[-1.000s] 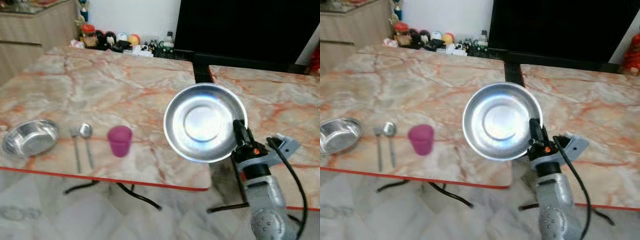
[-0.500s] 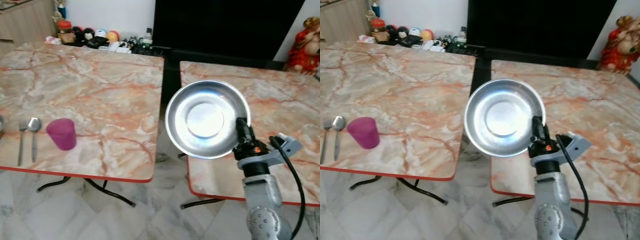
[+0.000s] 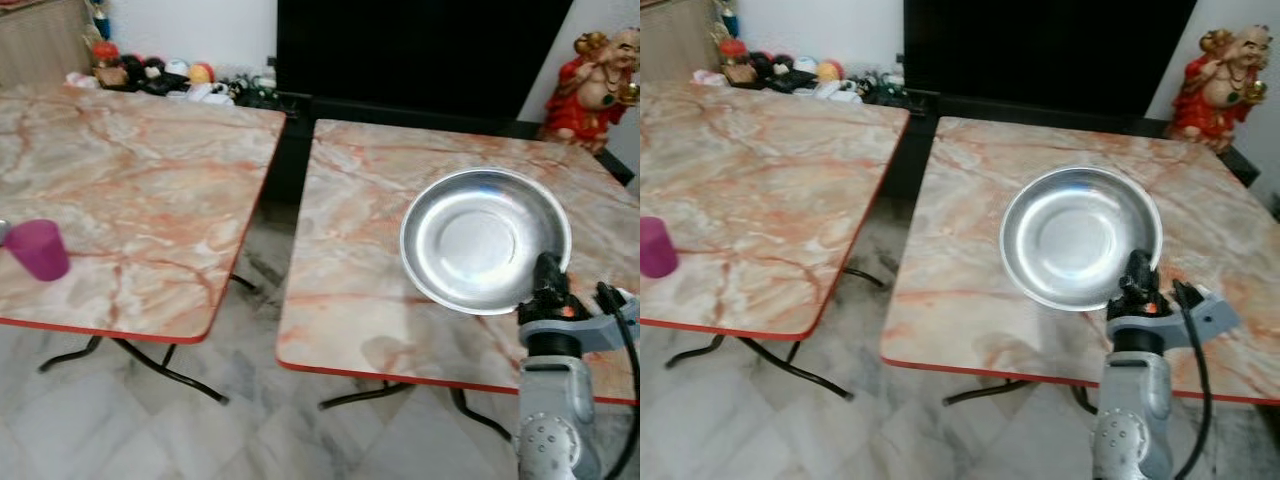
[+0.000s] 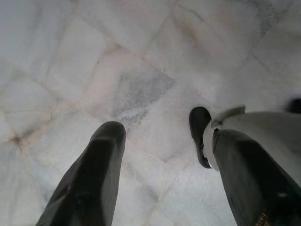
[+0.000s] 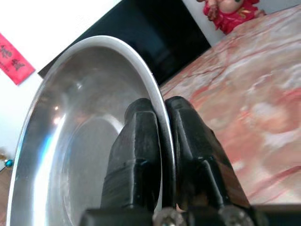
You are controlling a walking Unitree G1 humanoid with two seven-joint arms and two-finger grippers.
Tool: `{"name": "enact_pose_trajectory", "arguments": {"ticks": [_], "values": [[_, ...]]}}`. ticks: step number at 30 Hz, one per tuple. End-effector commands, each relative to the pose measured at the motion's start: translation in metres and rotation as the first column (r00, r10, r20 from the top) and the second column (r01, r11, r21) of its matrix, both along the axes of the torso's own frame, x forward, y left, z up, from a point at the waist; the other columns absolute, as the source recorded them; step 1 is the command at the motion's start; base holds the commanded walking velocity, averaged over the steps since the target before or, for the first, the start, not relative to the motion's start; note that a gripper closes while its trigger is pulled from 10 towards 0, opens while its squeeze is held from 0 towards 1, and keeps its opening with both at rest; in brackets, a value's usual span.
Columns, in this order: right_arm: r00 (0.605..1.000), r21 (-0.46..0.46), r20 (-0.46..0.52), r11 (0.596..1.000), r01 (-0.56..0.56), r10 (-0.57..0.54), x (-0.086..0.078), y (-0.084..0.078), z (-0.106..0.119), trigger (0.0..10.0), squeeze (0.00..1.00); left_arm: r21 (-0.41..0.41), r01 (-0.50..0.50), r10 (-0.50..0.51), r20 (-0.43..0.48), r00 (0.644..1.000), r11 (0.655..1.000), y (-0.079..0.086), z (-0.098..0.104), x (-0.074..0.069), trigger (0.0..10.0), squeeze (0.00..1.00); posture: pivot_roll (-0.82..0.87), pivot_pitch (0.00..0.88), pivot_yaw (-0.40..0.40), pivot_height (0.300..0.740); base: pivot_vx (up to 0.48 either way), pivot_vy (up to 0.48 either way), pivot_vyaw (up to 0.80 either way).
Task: Setting the table
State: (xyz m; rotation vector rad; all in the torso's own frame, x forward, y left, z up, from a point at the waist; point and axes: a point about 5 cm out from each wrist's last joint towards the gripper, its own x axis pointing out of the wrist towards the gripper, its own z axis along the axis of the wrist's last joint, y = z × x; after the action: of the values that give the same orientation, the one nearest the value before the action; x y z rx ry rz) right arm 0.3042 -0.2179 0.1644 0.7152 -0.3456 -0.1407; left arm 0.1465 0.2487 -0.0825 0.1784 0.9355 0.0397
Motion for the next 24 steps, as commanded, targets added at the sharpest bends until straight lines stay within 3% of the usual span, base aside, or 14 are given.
{"name": "enact_pose_trajectory", "arguments": {"ticks": [1, 4, 10, 24], "values": [[0.998, -0.001, -0.008, 0.999, 0.054, -0.054, -0.002, -0.01, 0.0, 10.0, 0.0, -0.011, 0.022, -0.022, -0.028, 0.999, 1.0, -0.007, -0.004, -0.005, 10.0, 0.0, 0.0, 0.099, -0.034, 0.74, 0.0, -0.472, 0.0], [0.995, 0.02, -0.038, 0.995, 0.097, -0.096, -0.001, -0.014, -0.006, 10.0, 0.0, -0.008, 0.015, -0.015, -0.029, 0.999, 1.0, -0.008, -0.004, -0.005, 10.0, 0.0, 0.0, 0.103, -0.033, 0.74, 0.0, -0.362, 0.0], [0.975, 0.092, -0.131, 0.977, 0.191, -0.179, 0.001, -0.023, -0.02, 10.0, 0.0, -0.018, 0.011, -0.012, -0.033, 0.999, 1.0, -0.009, -0.005, -0.005, 10.0, 0.0, 0.0, 0.103, -0.034, 0.74, 0.0, 0.0, 0.0], [0.958, 0.144, -0.244, 0.971, 0.189, -0.15, 0.008, -0.014, -0.042, 10.0, 0.0, -0.026, 0.007, -0.008, -0.049, 0.999, 1.0, -0.009, -0.007, -0.01, 10.0, 0.0, 0.01, 0.113, -0.034, 0.74, 0.0, 0.0, 0.0]]}}
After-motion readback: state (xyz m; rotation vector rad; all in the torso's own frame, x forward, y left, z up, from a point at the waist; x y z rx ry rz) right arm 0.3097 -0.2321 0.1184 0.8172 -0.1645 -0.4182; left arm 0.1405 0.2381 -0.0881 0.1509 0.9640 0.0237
